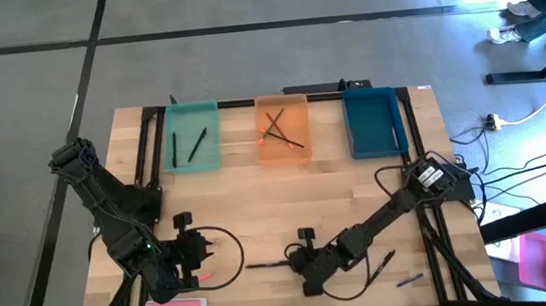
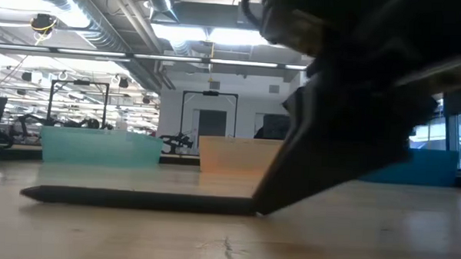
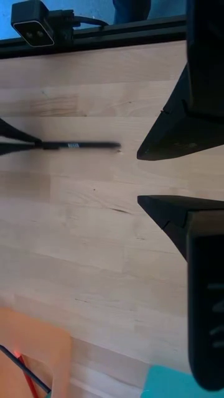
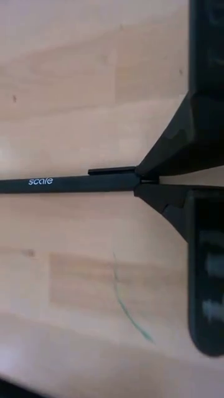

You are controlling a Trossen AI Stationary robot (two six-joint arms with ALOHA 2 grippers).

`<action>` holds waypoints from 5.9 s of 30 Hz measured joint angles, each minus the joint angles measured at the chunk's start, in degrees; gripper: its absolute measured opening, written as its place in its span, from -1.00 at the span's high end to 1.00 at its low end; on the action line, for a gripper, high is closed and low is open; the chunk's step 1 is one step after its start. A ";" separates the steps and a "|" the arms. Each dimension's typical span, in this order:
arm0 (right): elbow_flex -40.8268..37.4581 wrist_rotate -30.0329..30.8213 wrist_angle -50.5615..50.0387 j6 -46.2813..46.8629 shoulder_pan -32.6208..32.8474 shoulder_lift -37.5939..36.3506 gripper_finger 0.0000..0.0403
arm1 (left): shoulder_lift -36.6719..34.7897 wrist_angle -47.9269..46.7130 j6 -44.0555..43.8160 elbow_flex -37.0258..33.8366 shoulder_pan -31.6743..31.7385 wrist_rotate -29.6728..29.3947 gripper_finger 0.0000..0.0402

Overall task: Sort crayons/erasers/pens/pencils in bins
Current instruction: Put the black pen into the green bin

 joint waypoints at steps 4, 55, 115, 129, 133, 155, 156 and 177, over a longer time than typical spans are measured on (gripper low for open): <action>0.00 0.12 0.52 -1.91 -2.02 0.00 0.87 | 0.00 0.00 0.34 0.00 0.00 0.00 0.53; 6.95 -5.50 -8.98 -1.48 -5.16 -0.24 0.36 | 0.00 0.00 1.53 0.00 0.00 -0.02 0.53; 6.91 -3.12 -4.95 0.22 -5.66 3.52 0.84 | 0.00 -0.01 1.50 0.00 0.02 -0.04 0.53; 8.23 0.01 -1.02 -1.54 -9.19 3.72 0.84 | 0.00 -0.02 1.50 0.00 0.00 -0.02 0.53; 10.25 0.21 -1.05 -3.37 -11.27 3.69 0.85 | 0.00 -0.02 1.50 0.00 -0.11 -0.02 0.53; 23.57 -4.45 -1.01 -13.87 -30.98 3.48 0.85 | -0.29 -6.49 0.97 0.00 -0.17 -7.98 0.53; 24.00 -5.31 -0.89 -13.91 -31.97 3.44 0.85 | -0.54 -6.68 0.96 0.00 -0.17 -8.74 0.53; 24.92 -12.35 15.84 -21.06 -41.93 5.00 0.85 | -8.54 -10.36 1.46 0.02 1.83 -23.83 0.53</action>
